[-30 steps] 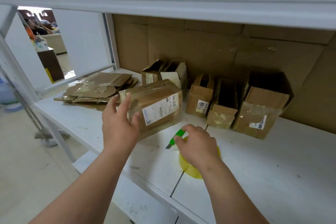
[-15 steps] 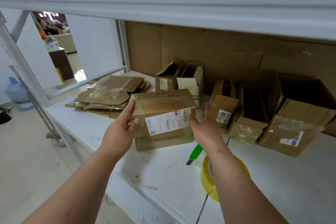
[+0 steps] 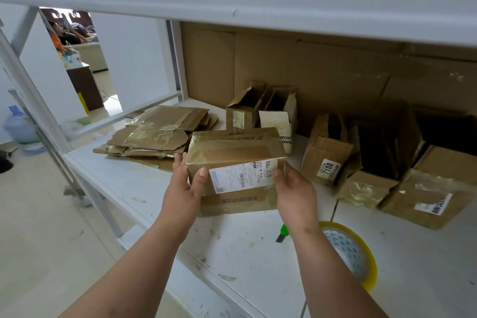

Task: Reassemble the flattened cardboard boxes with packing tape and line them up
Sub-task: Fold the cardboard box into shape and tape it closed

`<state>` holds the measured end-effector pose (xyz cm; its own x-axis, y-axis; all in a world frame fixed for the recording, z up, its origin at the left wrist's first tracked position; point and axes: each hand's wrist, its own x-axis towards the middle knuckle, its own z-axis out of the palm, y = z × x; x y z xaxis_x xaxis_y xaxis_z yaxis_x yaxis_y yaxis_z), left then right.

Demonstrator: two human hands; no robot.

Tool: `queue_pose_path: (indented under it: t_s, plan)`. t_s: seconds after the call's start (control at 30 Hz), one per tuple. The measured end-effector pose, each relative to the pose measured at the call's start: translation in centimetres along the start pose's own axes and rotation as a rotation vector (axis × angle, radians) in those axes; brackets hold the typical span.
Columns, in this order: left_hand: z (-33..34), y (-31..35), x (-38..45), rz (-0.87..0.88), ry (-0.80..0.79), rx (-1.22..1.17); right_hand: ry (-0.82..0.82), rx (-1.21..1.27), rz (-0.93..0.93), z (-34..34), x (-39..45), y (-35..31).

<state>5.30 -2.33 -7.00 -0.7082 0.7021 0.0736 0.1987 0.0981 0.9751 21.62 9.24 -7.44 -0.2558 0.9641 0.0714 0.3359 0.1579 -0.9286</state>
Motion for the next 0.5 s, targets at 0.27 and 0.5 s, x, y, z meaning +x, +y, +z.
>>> queue_pose_path:
  t_s: [0.27, 0.5]
  plan:
    - [-0.4, 2.3, -1.2, -0.029, 0.126, -0.010, 0.064, 0.133, -0.007, -1.5, -1.2, -2.1]
    - [-1.8, 4.8, -2.7, -0.071, 0.194, -0.119, -0.017, 0.309, -0.104, -3.4, -3.2, -3.9]
